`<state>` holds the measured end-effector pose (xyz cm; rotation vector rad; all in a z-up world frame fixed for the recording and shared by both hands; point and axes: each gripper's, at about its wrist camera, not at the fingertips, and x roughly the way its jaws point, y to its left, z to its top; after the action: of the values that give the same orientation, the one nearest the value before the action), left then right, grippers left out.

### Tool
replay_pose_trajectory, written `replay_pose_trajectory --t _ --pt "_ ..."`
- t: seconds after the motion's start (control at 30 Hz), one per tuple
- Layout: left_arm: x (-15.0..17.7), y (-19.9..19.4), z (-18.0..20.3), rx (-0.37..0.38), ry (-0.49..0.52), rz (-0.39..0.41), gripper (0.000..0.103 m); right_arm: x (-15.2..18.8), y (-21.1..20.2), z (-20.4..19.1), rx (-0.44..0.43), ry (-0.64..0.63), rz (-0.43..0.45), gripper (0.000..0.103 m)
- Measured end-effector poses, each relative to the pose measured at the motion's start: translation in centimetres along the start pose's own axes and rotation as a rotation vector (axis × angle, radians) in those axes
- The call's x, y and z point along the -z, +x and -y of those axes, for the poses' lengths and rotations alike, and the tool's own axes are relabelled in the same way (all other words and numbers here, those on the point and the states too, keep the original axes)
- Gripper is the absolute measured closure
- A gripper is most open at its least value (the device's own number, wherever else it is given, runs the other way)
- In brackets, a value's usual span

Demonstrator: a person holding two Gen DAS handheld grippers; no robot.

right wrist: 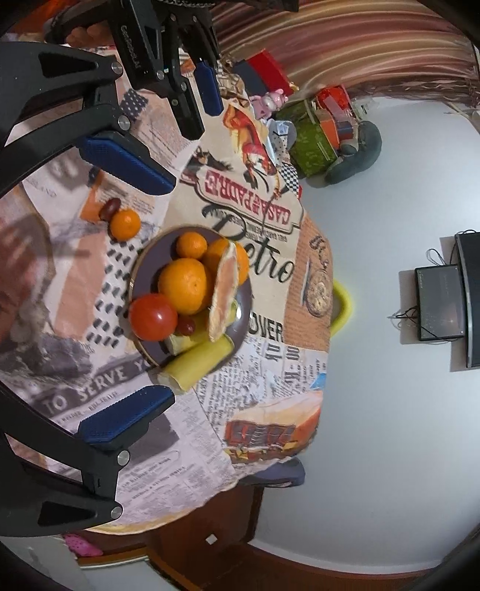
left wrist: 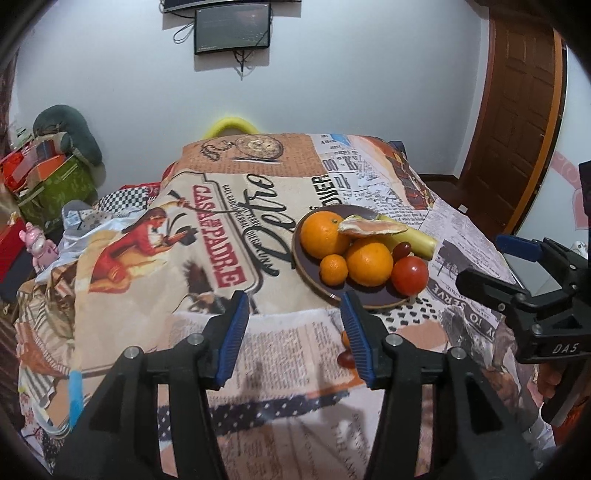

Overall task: Organize fruits
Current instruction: 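Open both grippers and move them toward the remaining mandarin and date, then grasp the second small mandarin with the right gripper while the left gripper grasps the second date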

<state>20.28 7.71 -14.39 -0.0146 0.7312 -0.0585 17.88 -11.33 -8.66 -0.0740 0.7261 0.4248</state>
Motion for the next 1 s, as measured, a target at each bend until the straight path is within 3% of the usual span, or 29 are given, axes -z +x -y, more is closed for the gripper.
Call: replay_pose_trajectory --t 0.17,0.43,0.57,1.0 --pt "1.5 -0.4 -1.4 -0.008 -0.028 -0.018 0.05 1.0 0.9 -1.8 0.051 -0.051 -0.044 0.0" --pt "3.5 0.6 -3.2 -0.012 -0.053 -0.059 0.05 2.9 4.3 -3.2 -0.065 -0.007 -0.154 0.003" --pt "4.3 1.7 -3.8 -0.01 -0.065 -0.084 0.05 3.4 5.9 -4.1 -0.078 -0.029 -0.202 0.025" --pt "5.2 5.4 -3.7 0.031 -0.065 -0.149 0.05 3.8 10.1 -4.6 -0.119 -0.024 -0.288 0.06"
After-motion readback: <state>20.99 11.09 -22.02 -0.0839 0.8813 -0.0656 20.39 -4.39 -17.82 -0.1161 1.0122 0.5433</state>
